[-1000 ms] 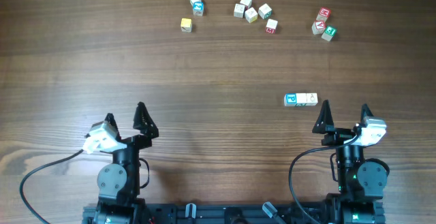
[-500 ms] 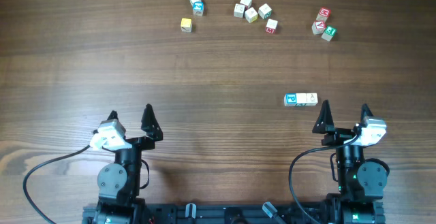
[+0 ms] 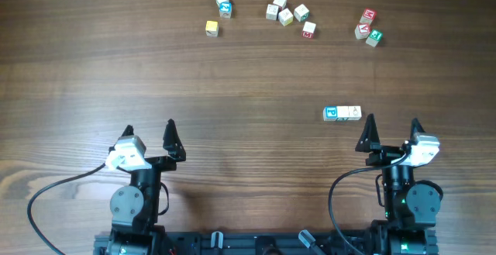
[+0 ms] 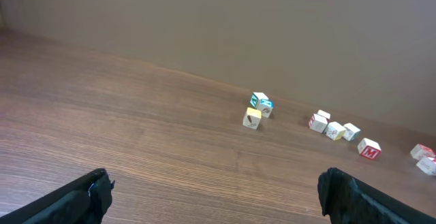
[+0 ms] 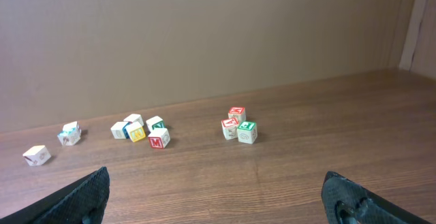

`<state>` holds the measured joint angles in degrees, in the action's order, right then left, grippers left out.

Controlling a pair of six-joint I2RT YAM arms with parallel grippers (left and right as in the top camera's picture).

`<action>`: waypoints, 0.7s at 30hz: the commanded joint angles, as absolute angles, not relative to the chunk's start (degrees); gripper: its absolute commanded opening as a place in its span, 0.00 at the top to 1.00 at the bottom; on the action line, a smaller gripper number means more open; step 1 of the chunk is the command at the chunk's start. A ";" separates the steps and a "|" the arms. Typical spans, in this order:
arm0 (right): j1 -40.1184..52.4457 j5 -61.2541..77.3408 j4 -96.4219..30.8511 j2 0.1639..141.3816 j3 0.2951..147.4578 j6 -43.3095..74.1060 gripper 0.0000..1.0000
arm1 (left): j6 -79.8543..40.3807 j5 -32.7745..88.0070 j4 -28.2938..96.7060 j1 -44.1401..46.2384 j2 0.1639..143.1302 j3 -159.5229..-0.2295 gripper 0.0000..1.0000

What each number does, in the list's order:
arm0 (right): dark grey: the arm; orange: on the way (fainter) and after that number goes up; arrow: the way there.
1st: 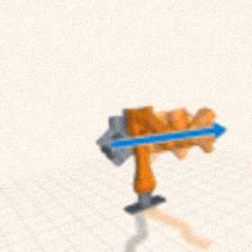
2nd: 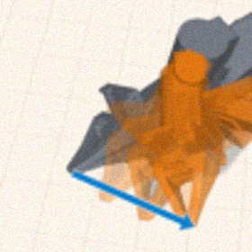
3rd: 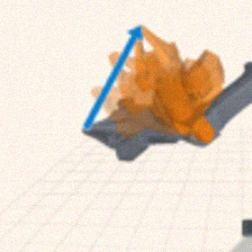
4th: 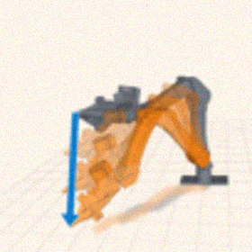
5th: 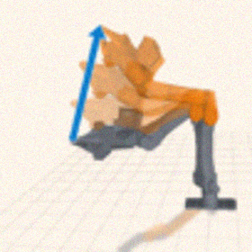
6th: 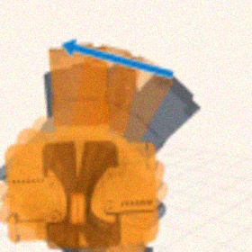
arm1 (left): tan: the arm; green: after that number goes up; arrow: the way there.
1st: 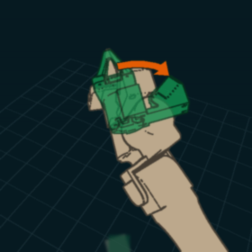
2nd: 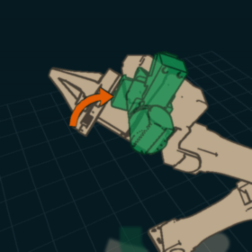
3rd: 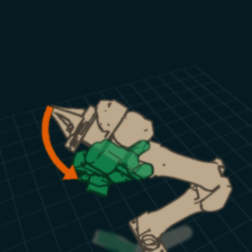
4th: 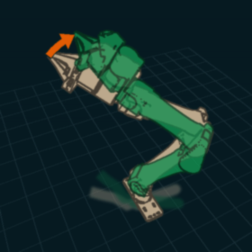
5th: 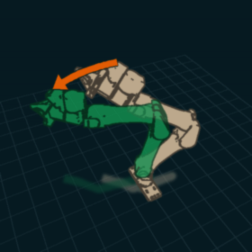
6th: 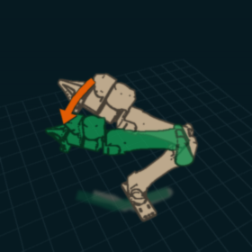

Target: Form a horizontal line

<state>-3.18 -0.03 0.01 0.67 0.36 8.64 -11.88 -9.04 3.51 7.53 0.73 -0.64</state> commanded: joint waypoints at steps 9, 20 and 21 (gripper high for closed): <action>-2.96 0.69 0.32 0.27 0.30 7.49 0.01 | -6.02 -2.59 4.10 2.52 0.16 -0.34 0.00; -2.96 0.69 0.32 0.43 0.30 7.53 0.00 | -6.42 -2.59 4.08 -0.01 0.16 -0.34 0.00; -2.96 0.69 0.30 0.43 0.30 7.51 0.00 | -6.42 -2.59 4.08 -0.01 0.16 -0.34 0.00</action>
<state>-3.18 -0.03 0.01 0.67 0.36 8.64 -7.53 -3.07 3.99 0.38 0.73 -0.64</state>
